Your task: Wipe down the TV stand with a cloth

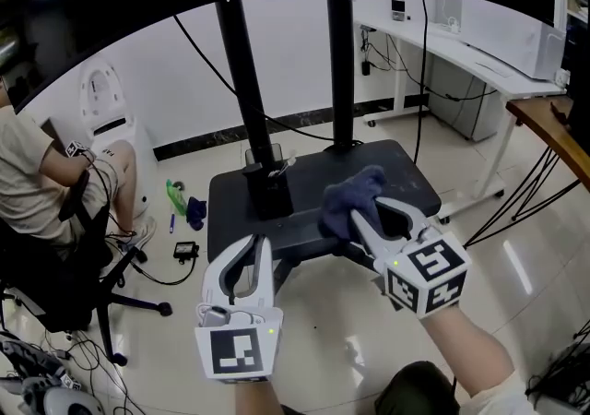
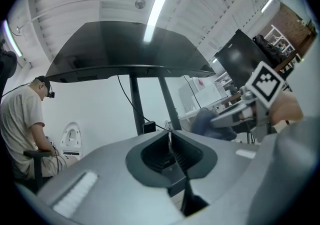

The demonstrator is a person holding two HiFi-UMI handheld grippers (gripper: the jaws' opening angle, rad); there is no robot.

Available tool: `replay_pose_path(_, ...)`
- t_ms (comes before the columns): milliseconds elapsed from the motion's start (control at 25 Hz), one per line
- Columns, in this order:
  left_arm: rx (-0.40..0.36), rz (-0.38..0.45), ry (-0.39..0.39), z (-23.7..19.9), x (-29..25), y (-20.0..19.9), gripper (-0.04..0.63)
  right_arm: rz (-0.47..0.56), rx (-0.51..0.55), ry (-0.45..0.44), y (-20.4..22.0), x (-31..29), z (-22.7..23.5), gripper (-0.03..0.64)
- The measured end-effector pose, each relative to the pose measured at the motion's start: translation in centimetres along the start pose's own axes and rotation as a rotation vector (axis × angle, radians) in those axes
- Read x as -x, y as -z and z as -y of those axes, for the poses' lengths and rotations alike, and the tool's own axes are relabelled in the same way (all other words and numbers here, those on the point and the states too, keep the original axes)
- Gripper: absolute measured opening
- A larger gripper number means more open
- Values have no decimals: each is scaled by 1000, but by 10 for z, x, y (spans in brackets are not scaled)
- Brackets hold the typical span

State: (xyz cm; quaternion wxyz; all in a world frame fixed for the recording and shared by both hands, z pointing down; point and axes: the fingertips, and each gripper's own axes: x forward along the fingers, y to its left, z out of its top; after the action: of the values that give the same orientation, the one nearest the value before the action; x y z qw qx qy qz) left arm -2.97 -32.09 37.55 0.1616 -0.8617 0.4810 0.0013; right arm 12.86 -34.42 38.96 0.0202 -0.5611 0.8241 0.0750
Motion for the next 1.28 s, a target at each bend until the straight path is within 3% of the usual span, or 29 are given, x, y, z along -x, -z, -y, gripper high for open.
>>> replay_pose_path(160, 9, 23, -12, 9, -19, 7, 118, -156, -33, 90, 19, -78, 80, 95)
replay_pose_path(280, -17, 155, -6, 17, -32, -1, 118, -319, -23, 166, 53, -132, 128, 95)
replay_pose_path(440, 64, 24, -29, 19, -19, 2, 118, -460, -76, 153, 87, -153, 144, 95)
replay_pose_path(560, 46, 27, -12, 24, -18, -4, 118, -431, -22, 86, 69, -127, 122, 95)
replay_pose_path(720, 31, 22, 17, 30, -19, -10, 118, -264, 41, -25, 23, -45, 58, 95)
replay_pose_path(960, -12, 21, 75, 64, -24, -16, 118, -50, 95, -5, 15, 52, 12, 95)
replay_pose_path(1080, -25, 15, 88, 73, -23, -16, 118, -75, 76, 24, 25, 42, 33, 97)
replay_pose_path(1280, -16, 14, 71, 67, -24, -13, 118, -239, 33, 102, 49, -28, 109, 97)
